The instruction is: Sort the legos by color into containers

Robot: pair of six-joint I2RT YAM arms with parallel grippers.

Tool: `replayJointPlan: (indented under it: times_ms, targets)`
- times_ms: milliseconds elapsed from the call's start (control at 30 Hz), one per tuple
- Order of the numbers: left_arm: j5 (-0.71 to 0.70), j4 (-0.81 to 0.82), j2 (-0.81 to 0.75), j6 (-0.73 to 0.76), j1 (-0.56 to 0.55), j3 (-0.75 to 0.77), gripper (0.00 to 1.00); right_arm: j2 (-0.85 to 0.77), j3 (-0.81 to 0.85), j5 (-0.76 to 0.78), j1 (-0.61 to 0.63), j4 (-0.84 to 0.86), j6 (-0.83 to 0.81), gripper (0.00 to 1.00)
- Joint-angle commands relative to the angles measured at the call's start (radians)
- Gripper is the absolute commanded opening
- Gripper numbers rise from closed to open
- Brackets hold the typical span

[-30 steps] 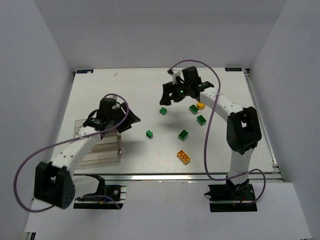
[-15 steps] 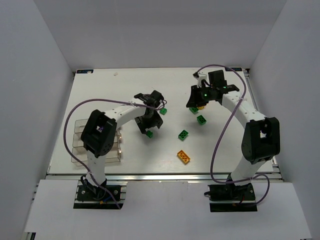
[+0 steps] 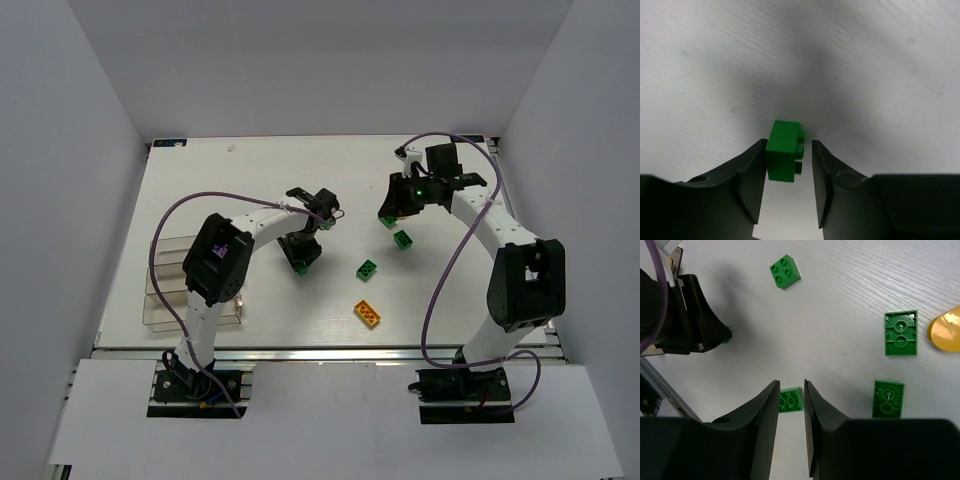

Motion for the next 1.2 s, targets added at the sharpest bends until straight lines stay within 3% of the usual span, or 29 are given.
replayJointPlan:
  times_ms: [0,100,200,367,533,600,967,1167]
  targets:
    - [-0.041,-0.005,-0.026,-0.014,-0.006,0.011,0.48,-0.053,-0.006,-0.026,-0.013,0.013,-0.009,0.32]
    - [-0.042,0.012,-0.043,-0.013,-0.006,-0.007,0.41,-0.055,-0.01,-0.033,-0.016,0.013,-0.009,0.31]
    - [-0.074,0.006,-0.074,-0.014,-0.006,0.002,0.17,-0.058,-0.012,-0.05,-0.016,0.002,-0.014,0.3]
    - [-0.238,-0.079,-0.21,-0.029,0.011,0.01,0.02,-0.079,-0.029,-0.082,-0.008,-0.011,-0.11,0.25]
    - [-0.347,-0.198,-0.35,-0.097,0.045,-0.038,0.02,-0.098,-0.076,-0.073,0.006,0.012,-0.147,0.08]
    - [-0.375,-0.25,-0.373,-0.102,0.054,-0.049,0.01,-0.091,-0.079,-0.07,0.016,0.008,-0.15,0.07]
    - [-0.467,-0.295,-0.534,-0.082,0.178,-0.351,0.01,-0.073,-0.064,0.04,0.064,-0.045,-0.252,0.16]
    - [-0.532,-0.295,-0.48,-0.031,0.241,-0.351,0.03,-0.061,-0.061,0.039,0.093,-0.061,-0.265,0.29]
